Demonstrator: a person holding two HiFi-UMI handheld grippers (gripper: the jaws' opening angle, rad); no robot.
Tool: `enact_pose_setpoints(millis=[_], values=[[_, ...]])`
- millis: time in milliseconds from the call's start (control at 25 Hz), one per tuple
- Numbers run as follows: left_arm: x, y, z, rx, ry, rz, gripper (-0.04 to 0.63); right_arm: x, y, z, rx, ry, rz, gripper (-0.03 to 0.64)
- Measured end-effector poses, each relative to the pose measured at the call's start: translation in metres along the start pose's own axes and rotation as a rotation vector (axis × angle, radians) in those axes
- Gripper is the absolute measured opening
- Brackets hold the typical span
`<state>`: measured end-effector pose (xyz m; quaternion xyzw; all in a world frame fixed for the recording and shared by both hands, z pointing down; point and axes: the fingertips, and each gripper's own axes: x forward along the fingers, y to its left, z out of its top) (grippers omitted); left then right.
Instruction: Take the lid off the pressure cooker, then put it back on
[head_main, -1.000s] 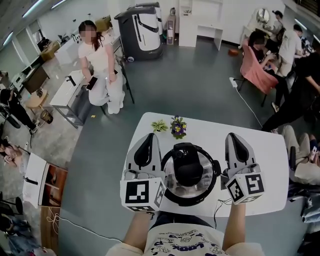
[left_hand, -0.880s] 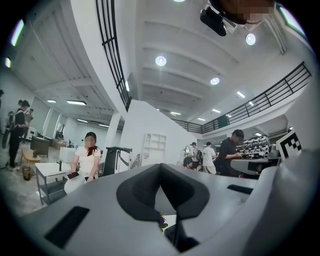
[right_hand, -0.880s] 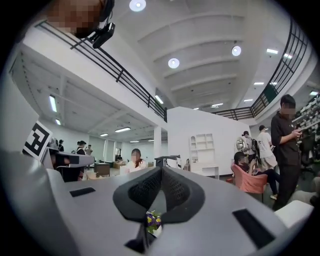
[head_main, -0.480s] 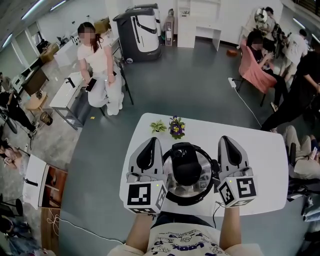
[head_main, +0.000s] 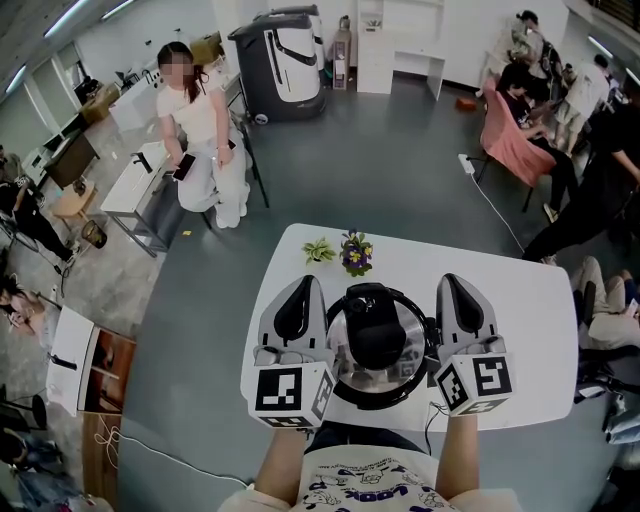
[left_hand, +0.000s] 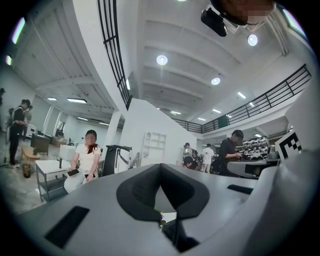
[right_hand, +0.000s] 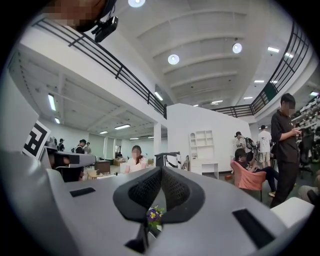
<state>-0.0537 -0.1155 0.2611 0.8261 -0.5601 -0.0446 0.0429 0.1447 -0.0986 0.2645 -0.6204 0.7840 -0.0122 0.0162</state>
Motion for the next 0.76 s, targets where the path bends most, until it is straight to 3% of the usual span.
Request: enact_pose_setpoints(millis=[760], values=[[-0.001, -0.0035, -0.005, -0.014, 0.003, -0.02, 0.014, -0.0022, -0.001, -0.0052, -0.01, 0.004, -0.018, 0.012]])
